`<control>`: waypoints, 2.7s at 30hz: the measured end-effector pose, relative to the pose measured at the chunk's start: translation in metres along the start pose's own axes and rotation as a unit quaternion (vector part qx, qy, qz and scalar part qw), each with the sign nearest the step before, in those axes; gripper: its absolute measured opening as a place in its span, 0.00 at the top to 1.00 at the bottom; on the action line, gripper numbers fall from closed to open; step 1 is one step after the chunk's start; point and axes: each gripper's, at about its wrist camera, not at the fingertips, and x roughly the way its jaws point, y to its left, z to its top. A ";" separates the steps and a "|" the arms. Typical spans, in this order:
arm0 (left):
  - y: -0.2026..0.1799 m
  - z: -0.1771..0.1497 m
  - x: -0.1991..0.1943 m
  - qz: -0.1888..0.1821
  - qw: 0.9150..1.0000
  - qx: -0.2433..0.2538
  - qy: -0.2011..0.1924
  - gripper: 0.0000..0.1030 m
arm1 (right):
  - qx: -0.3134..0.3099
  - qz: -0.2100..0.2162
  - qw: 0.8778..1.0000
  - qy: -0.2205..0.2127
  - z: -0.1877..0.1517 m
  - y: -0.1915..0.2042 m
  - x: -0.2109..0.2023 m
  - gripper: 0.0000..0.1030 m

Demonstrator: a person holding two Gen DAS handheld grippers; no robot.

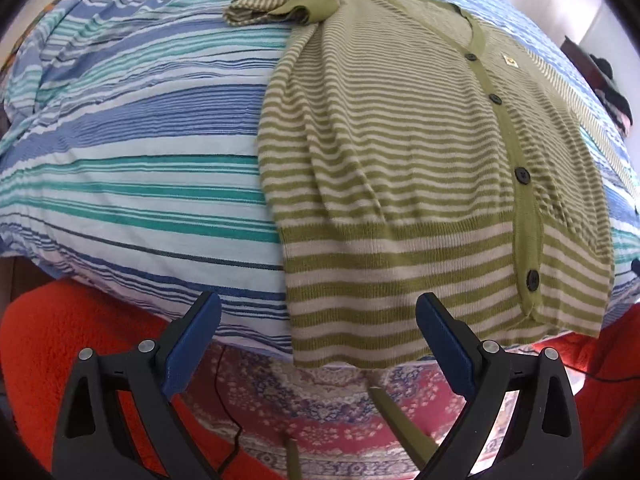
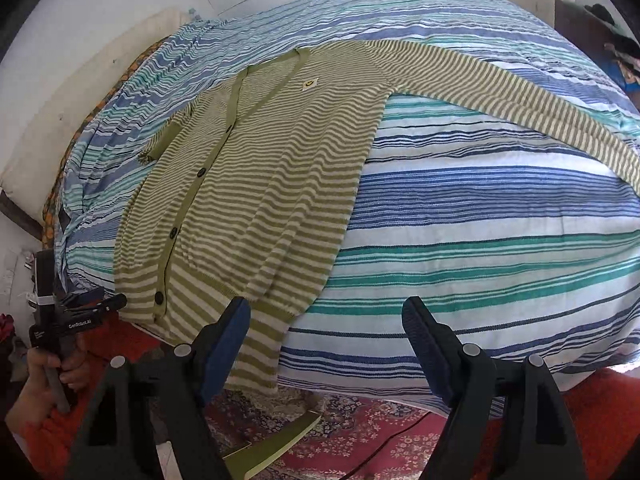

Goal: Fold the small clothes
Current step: 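Grasp the cardigan hem with the right gripper, pull taut, release, then grasp the other sleeve cuff with the left gripper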

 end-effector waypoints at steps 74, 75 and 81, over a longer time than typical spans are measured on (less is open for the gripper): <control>0.046 0.181 -0.022 -0.066 0.993 -0.036 -0.090 0.04 | -0.232 0.046 0.971 -0.019 -0.057 0.138 0.026 0.31; 0.050 0.202 -0.007 -0.066 0.993 -0.055 -0.078 0.04 | -0.233 0.049 0.971 -0.018 -0.056 0.141 0.030 0.31; 0.051 0.264 0.082 -0.032 0.992 -0.119 -0.003 0.24 | -0.237 0.074 0.969 0.019 -0.055 0.150 0.052 0.31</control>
